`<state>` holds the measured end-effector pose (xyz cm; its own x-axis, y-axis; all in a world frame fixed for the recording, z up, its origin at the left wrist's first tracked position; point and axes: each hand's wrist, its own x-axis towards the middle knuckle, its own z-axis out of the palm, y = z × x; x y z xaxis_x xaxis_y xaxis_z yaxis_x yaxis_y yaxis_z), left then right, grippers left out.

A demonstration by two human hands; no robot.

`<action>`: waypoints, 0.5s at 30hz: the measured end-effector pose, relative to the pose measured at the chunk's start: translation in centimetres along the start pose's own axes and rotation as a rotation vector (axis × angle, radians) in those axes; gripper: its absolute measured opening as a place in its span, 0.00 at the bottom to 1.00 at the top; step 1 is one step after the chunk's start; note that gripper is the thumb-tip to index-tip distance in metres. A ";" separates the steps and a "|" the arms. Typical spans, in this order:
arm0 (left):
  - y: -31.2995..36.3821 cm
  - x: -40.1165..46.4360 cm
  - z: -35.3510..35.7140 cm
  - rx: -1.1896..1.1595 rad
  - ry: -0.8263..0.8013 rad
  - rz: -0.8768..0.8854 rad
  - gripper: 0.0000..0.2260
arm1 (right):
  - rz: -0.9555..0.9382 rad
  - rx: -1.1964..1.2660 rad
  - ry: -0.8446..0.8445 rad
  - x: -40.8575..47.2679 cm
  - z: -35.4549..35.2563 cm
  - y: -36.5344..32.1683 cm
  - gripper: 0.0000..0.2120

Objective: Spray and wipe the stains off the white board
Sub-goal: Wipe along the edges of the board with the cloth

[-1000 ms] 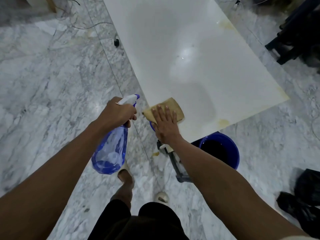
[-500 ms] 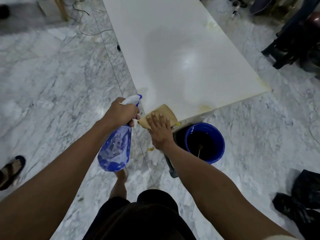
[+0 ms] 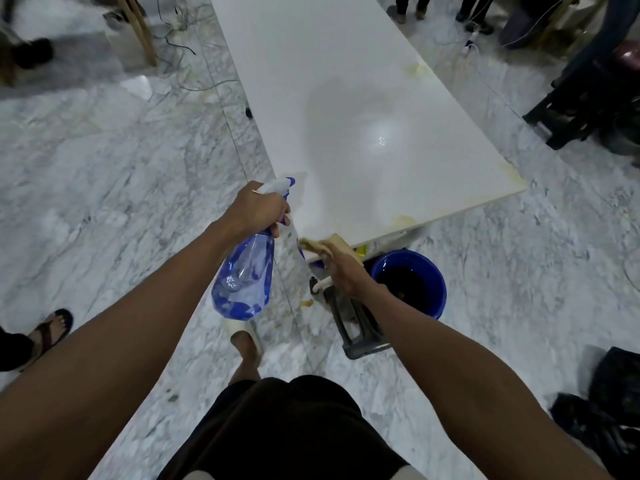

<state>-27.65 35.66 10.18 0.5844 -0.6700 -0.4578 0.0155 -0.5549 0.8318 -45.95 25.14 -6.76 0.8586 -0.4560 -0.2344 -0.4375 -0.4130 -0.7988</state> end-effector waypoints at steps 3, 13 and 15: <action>1.5 0.1 -1.2 -0.021 -0.012 0.028 0.08 | 0.113 0.302 0.258 1.4 -4.2 -4.0 0.19; 9.8 7.9 -13.0 0.001 0.051 0.136 0.18 | 0.088 1.421 0.298 17.3 -11.2 -18.7 0.26; 11.5 10.0 -16.2 0.014 0.071 0.136 0.13 | 0.062 1.466 0.266 21.5 -11.0 -22.2 0.25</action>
<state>-8.50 30.61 20.23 0.6363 -0.7033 -0.3172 -0.0787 -0.4682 0.8801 -20.72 15.84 12.06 0.7058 -0.6363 -0.3114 0.3195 0.6782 -0.6618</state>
